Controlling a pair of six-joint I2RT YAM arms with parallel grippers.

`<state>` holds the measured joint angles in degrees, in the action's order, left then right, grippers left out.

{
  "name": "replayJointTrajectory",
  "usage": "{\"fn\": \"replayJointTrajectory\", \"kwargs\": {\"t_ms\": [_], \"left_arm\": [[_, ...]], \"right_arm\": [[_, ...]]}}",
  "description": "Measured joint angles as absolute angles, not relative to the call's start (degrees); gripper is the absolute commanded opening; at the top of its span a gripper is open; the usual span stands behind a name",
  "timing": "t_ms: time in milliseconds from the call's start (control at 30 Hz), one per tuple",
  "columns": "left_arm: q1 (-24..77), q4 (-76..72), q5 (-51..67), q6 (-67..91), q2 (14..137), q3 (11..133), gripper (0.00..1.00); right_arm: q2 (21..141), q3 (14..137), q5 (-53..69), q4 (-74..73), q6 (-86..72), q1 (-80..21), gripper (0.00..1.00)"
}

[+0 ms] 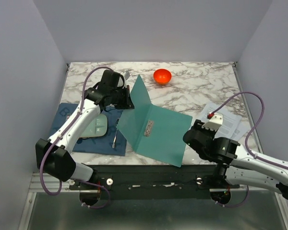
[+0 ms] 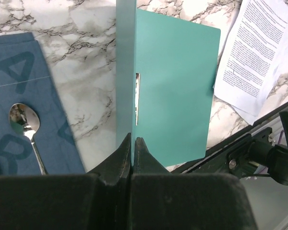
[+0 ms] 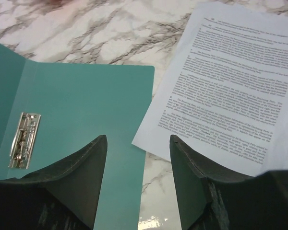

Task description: Put the files into the folder

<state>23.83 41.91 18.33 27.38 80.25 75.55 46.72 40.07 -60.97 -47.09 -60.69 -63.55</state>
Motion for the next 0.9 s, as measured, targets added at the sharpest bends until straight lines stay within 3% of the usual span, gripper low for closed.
{"fn": "replayJointTrajectory", "kwargs": {"t_ms": [500, 900], "left_arm": [[25.52, 38.94, 17.26, 34.65, 80.82, 72.42, 0.00], [25.52, 34.70, 20.60, 39.48, 80.90, 64.97, 0.00]], "right_arm": [[59.90, 42.41, -49.76, -44.23, -56.01, -49.65, 0.61], [70.22, 45.91, -39.31, -38.83, -49.87, -44.40, 0.59]]}}
